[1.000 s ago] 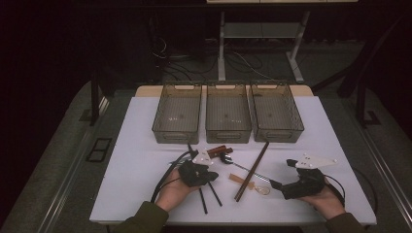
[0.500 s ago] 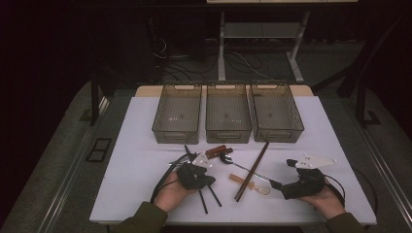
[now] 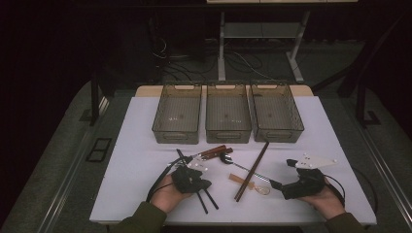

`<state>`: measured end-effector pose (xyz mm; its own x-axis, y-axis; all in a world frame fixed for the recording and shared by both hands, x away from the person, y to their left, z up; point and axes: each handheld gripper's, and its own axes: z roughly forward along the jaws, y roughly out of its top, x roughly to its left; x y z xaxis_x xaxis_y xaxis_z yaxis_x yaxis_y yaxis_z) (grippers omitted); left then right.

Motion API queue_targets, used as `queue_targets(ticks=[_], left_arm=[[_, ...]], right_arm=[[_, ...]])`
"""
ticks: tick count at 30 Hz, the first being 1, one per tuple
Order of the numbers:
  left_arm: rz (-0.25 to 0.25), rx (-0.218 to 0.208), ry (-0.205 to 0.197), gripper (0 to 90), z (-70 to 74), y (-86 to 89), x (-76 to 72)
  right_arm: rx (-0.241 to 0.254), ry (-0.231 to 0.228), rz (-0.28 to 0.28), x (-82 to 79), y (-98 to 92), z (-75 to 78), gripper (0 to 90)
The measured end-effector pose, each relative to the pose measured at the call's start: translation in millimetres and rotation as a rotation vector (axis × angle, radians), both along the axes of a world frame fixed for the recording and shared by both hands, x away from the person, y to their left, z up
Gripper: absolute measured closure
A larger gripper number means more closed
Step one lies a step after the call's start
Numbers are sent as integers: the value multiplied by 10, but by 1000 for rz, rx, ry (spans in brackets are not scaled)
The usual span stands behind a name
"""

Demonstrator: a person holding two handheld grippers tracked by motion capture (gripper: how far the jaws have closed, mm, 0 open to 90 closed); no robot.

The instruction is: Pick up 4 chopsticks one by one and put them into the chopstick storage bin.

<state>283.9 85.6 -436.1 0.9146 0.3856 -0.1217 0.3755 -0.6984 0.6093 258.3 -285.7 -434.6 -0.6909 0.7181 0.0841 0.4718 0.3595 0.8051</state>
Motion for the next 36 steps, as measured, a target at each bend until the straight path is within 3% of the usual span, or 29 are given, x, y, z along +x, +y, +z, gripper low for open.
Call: queue_targets(ticks=[16,19,27,33,36], left_arm=[[26,7,1,891,23,157,-65],[60,-15,-4,887,63,188,-50],[176,-56,-66,889,241,478,175],[301,-35,-88,891,219,735,432],[337,-11,-92,891,163,820,531]], right_arm=[[-1,0,0,2,4,-1,12],[-1,-1,2,2,8,-2,12],[-7,1,5,6,14,-5,12],[-7,3,5,9,15,-7,12],[-7,3,5,10,16,-8,12]])
